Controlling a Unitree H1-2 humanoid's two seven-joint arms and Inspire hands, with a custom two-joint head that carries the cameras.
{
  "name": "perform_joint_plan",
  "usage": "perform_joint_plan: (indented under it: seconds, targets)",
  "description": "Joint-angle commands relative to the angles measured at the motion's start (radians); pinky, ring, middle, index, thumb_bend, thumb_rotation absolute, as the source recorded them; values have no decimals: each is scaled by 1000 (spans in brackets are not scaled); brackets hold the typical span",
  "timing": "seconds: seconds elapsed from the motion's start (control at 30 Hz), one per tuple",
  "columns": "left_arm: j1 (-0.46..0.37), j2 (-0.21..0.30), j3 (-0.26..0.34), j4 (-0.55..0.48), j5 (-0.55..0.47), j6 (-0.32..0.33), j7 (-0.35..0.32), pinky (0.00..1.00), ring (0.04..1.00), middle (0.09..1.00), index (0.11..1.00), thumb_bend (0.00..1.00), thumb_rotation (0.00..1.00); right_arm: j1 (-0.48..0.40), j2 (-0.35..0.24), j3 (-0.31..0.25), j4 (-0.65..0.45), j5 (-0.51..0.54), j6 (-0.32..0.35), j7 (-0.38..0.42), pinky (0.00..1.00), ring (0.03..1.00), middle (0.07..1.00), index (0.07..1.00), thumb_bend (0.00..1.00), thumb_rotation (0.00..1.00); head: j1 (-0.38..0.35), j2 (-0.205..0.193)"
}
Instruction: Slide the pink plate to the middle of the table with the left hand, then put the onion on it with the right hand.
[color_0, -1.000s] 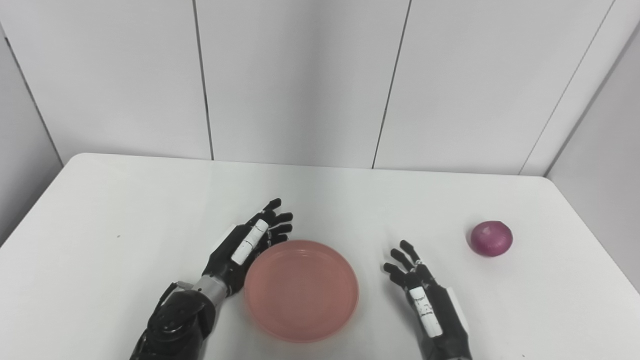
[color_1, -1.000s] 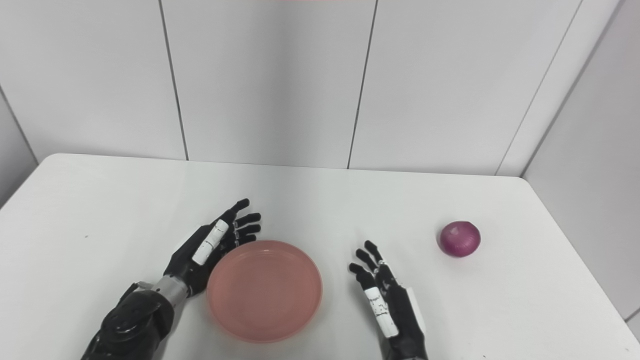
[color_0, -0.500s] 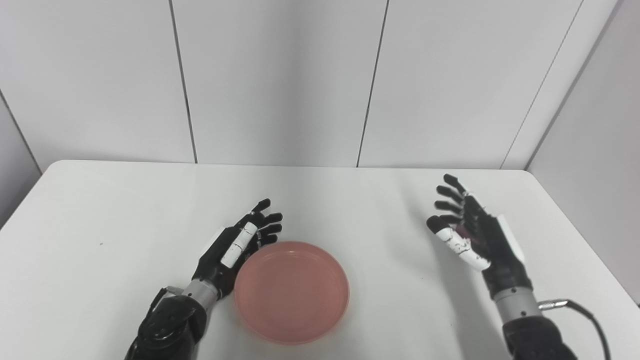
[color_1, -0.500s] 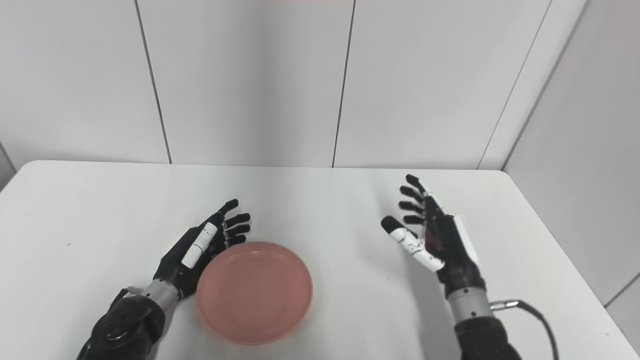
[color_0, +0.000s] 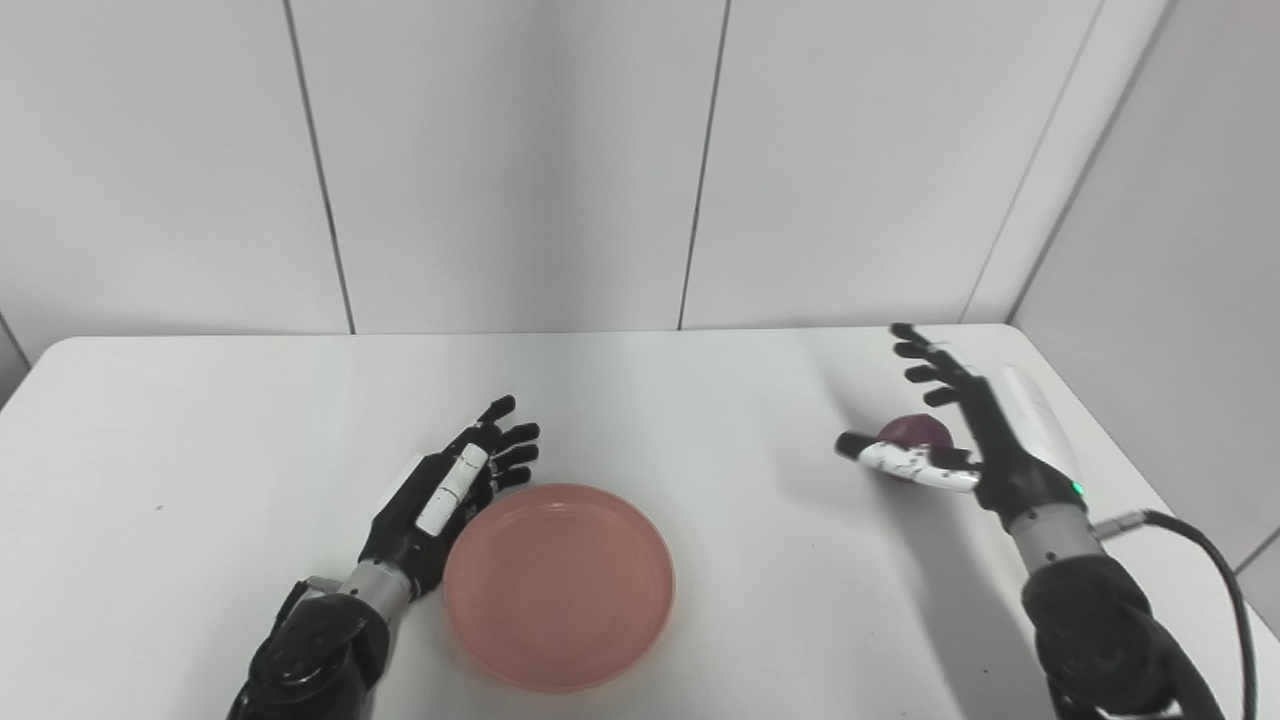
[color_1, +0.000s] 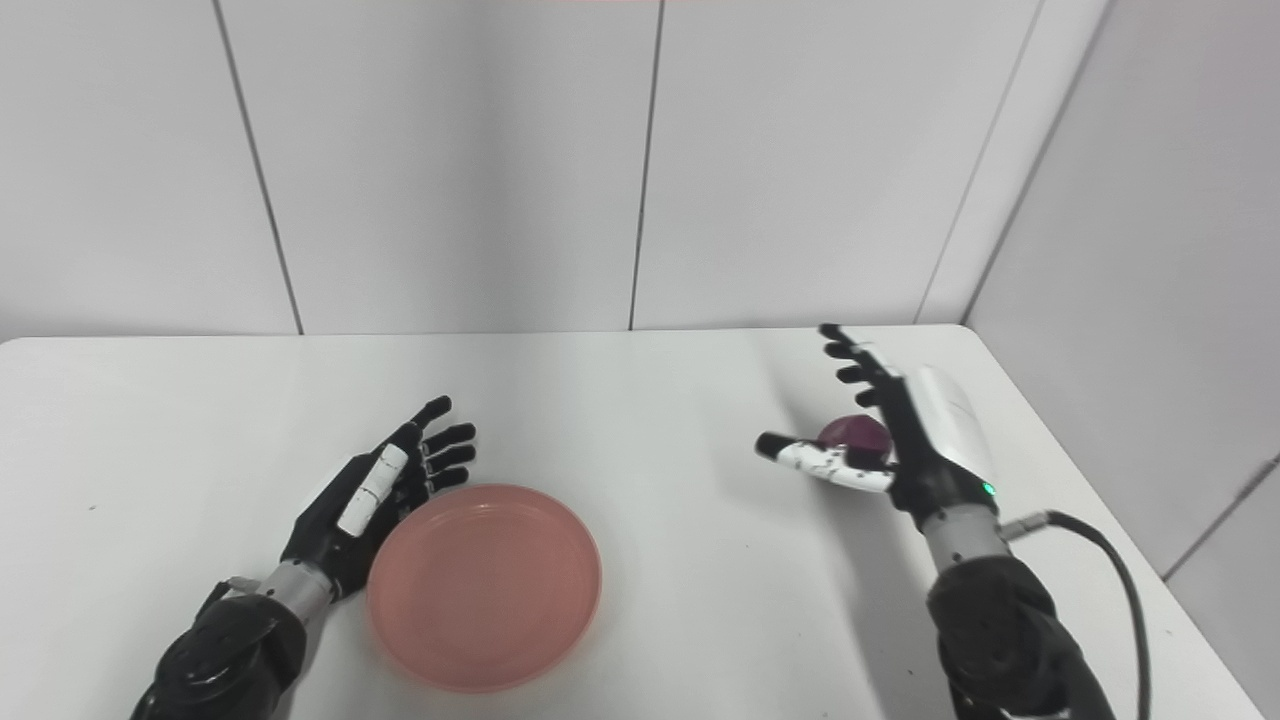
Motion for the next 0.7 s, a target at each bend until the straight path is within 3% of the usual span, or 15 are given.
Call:
perform_joint_plan:
  seconds: [0.0,0.2,0.43,0.67]
  targets:
    - [28,-5,-11,58,3,45,-18,877,865,859,931,882,797,-60,-43,8,0,-68,15,14,625,770,831,861,979,437,-6,1]
    - [29,-5,-9,59,5,45,-20,869,865,857,926,886,795,-139,-88,43,57,-157,46,128,631,780,833,825,1000,330,-7,0]
    - [32,-6,-10,58,7,43,-23,869,870,862,930,883,794,-224,-122,80,149,-206,71,239,598,791,849,810,1000,137,0,-1]
    - [33,-7,-9,55,11,49,-17,866,866,857,923,882,795,-293,-158,148,215,-283,60,312,558,774,848,808,1000,96,3,-1]
